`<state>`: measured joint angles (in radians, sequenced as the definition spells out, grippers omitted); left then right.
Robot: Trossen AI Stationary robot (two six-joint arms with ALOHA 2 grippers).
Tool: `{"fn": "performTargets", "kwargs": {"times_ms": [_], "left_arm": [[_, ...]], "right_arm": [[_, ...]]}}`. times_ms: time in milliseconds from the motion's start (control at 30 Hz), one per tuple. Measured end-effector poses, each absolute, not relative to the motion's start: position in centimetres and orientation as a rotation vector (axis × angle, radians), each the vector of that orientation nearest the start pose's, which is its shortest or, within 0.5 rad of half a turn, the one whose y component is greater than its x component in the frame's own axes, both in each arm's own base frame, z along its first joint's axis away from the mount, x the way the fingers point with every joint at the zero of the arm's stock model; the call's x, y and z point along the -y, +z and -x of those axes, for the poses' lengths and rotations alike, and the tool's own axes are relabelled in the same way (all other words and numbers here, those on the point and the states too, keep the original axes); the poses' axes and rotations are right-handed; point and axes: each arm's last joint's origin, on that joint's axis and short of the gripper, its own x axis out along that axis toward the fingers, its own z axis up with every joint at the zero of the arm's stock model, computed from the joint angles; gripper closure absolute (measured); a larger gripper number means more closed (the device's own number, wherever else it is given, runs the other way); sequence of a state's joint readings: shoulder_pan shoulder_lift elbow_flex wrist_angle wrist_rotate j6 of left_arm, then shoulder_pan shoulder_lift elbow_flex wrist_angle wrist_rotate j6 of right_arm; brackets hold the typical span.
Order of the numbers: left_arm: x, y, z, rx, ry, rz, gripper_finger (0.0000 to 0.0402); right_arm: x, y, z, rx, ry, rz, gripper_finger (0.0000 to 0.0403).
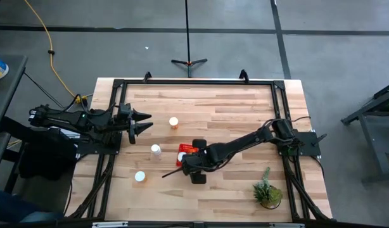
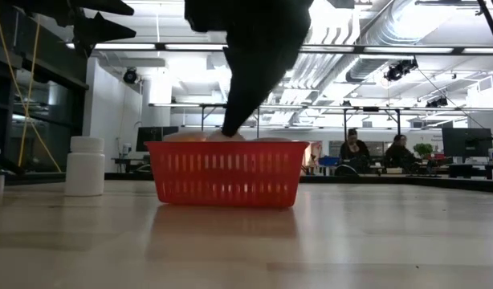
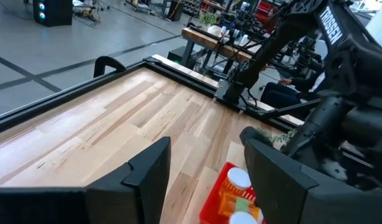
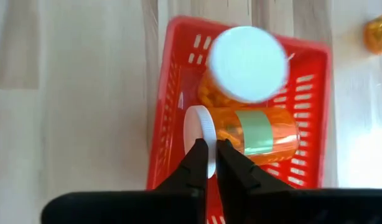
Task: Pick and place pill bottles into a basket
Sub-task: Adjust the orange pill bottle in the red bin, then put the top orange pill bottle into the red bin
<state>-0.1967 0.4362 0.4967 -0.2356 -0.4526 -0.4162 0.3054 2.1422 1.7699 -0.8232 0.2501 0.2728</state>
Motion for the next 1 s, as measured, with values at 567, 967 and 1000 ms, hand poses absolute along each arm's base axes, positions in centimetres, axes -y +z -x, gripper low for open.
{"fn": "performTargets", "kwargs": {"times_ms": [567,967,1000], "left_arm": [[1.0,27.3,-11.4,-0.110,0.286,0.357,0.0163],[1.0,27.3,-11.4,-0.110,0.286,0.357,0.0163],[1.0,27.3,-11.4,-0.110,0.286,0.357,0.0163]], "right_arm": [[-11.6,23.5,-43.3,-1.184,-0.088,-0.051,0.0396],[-9.8,25.7,-43.8,-1.198,-0.025,-0.150,0.0402],[-9.6,25.8,-43.8,-1.204,-0.025,-0.153,0.0402]]}}
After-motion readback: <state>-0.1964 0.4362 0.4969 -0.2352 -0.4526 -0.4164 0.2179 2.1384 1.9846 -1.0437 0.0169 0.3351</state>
